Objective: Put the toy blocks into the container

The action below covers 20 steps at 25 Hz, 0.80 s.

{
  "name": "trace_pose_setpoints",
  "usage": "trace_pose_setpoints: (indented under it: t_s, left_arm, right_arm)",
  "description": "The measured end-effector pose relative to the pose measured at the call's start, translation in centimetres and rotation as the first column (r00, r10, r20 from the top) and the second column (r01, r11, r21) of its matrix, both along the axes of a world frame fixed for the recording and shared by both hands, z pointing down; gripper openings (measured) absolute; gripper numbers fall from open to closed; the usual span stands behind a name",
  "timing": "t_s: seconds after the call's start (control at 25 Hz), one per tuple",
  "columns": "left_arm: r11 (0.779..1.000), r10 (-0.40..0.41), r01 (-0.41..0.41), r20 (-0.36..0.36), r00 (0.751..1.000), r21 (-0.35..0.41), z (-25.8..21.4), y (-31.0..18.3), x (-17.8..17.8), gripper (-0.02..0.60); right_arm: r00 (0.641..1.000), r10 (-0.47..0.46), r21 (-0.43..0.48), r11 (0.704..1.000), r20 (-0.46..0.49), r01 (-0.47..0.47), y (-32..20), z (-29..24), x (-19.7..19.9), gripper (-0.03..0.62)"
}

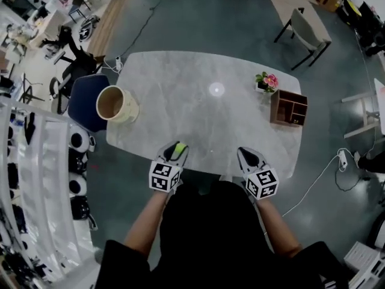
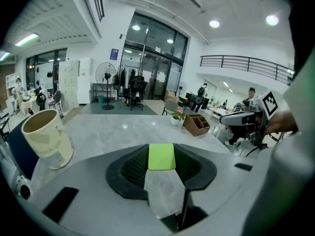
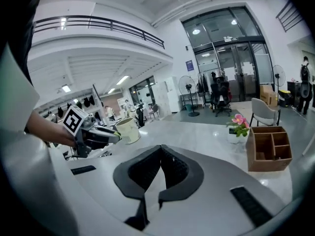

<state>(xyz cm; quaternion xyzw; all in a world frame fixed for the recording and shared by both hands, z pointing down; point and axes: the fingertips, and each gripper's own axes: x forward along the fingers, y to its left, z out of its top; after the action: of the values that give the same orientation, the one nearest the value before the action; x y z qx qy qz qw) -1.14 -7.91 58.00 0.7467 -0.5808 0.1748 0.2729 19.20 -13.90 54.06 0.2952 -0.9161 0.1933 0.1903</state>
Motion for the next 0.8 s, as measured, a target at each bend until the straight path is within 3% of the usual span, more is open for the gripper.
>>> trace_pose_setpoints:
  t_s: [0.36,0.8]
  left_arm:
    - [0.993,-0.106,0.106,-0.008,0.994,0.05,-2.9,8.6,-13.5,0.14]
    - [0.98,-0.175,0.18,-0.054,0.983,0.086,-3.1,16.1,-23.7,0.14]
  right_arm:
    - [0.994,-0.112,0.034,0.993,-0.002,0.112,5.5,-2.2,-15.4,0.0]
    - [0.976,-0.216,0.052,0.975,-0.042,0.218,11.3,-1.8,-28.2,0.0]
